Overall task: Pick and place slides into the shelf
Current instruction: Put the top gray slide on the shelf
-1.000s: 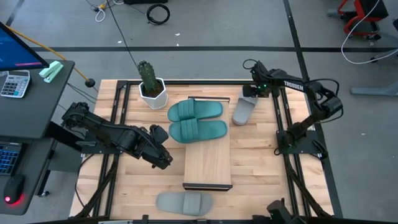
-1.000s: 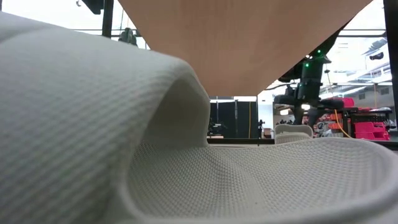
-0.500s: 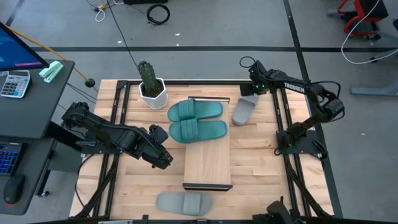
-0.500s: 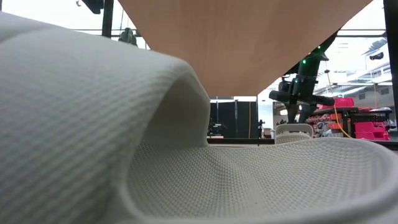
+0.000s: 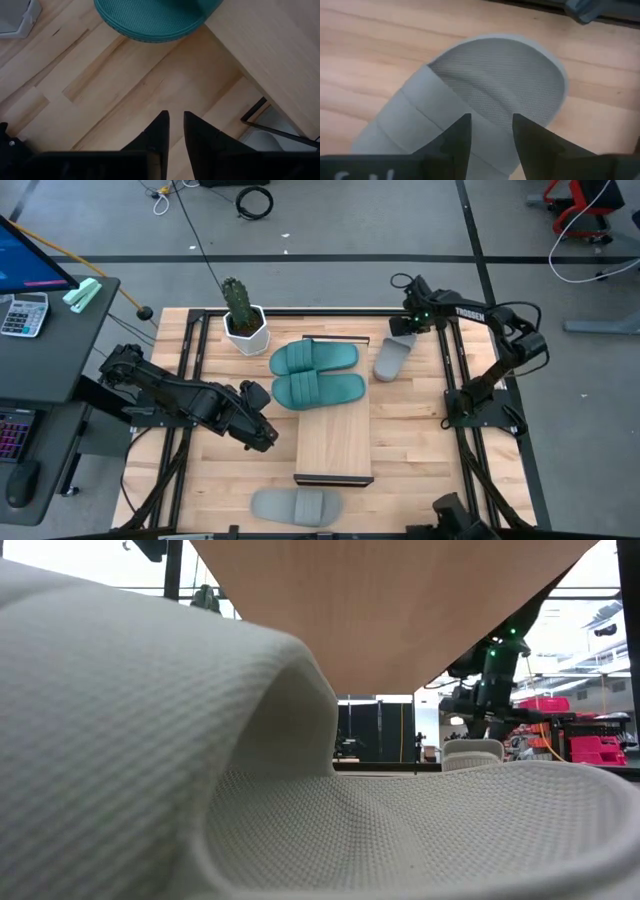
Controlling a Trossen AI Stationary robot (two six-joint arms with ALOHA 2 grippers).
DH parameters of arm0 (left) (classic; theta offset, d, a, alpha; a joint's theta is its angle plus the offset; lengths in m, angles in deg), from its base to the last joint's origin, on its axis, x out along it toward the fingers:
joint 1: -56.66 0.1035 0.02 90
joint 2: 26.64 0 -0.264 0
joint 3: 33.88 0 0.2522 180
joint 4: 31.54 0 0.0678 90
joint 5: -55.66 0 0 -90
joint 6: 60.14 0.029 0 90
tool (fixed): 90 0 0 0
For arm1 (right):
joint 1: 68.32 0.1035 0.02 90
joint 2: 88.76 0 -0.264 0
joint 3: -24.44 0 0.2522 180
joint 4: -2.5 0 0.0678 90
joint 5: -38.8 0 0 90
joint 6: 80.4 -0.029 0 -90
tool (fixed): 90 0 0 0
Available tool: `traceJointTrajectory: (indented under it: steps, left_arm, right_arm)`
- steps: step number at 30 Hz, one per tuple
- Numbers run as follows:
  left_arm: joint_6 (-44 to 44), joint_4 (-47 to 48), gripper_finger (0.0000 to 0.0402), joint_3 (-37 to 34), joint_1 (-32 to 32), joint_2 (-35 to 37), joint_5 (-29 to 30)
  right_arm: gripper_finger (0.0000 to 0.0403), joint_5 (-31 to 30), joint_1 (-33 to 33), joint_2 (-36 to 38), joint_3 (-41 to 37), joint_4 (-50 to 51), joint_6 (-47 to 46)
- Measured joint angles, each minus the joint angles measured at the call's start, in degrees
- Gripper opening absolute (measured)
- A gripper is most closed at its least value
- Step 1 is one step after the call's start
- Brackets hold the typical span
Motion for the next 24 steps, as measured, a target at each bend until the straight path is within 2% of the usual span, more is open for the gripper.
traceJointTrajectory:
  steps: [6, 9, 15, 24]
  left_arm:
    - [0.0, 0.0, 0.0058, 0.0, 0.0, 0.0, 0.0]
    - [0.1, 0.0, 0.0061, 0.0, 0.0, 0.0, 0.0]
    - [0.3, 0.0, 0.0057, 0.0, 0.0, 0.0, 0.0]
    - [0.4, 0.1, 0.0051, 0.0, 0.0, 0.0, 0.0]
  right_arm:
    - [0.0151, 11.0, -1.2, 0.0, 0.0, 0.3, 2.3]
    - [0.0151, 14.6, -1.1, 0.0, 0.0, 0.4, 3.2]
    - [0.0151, 20.2, -1.1, 0.0, 0.0, 1.1, 5.2]
    - [0.0149, 25.3, -1.1, 0.0, 0.0, 6.9, 12.6]
